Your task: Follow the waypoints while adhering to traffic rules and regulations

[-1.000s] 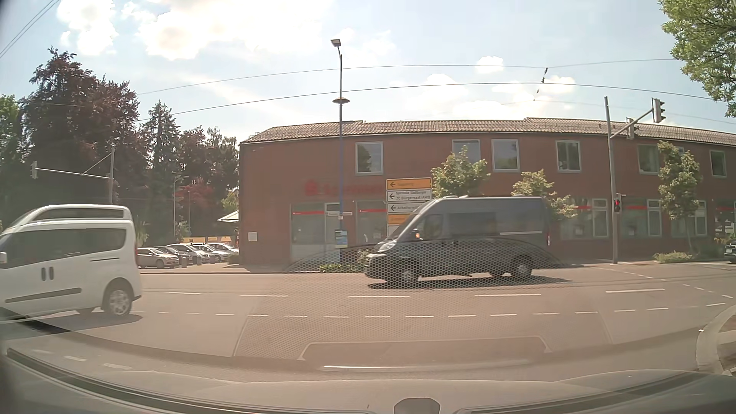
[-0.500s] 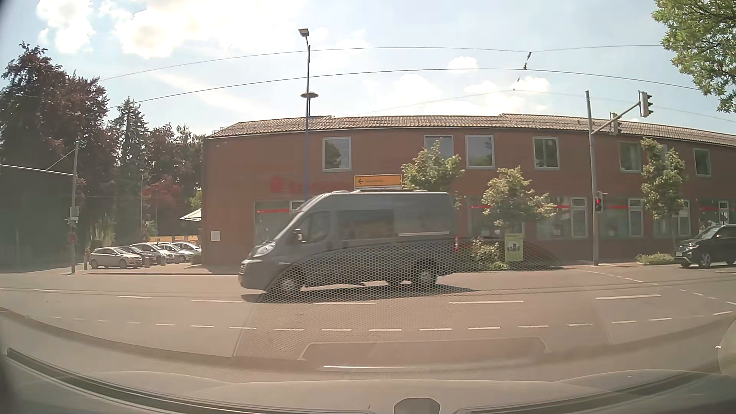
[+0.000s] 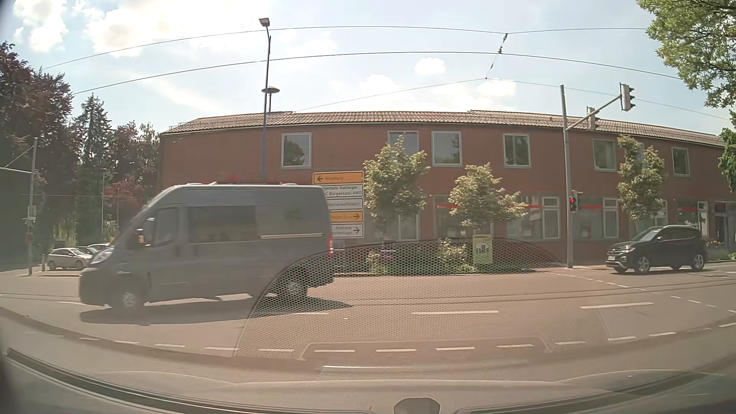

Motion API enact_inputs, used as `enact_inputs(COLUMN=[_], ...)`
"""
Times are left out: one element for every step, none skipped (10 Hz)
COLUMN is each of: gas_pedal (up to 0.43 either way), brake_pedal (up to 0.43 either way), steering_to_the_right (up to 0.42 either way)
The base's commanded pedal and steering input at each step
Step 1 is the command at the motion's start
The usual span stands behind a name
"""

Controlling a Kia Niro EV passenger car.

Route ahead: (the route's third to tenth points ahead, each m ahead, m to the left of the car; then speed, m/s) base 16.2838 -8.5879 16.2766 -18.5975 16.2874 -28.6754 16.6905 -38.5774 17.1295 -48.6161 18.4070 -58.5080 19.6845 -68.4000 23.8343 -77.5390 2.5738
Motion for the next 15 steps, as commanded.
enact_inputs(gas_pedal=[0.118,0.118,0.118,0.118,0.110,0.110,0.110,0.118,0.130,0.130,0.130,0.130,0.130,0.130,0.138], brake_pedal=[0.000,0.000,0.000,0.000,0.000,0.000,0.000,0.000,0.000,0.000,0.000,0.000,0.000,0.000,0.000], steering_to_the_right=[0.281,0.300,0.324,0.334,0.343,0.352,0.359,0.367,0.380,0.386,0.388,0.387,0.388,0.392,0.401])
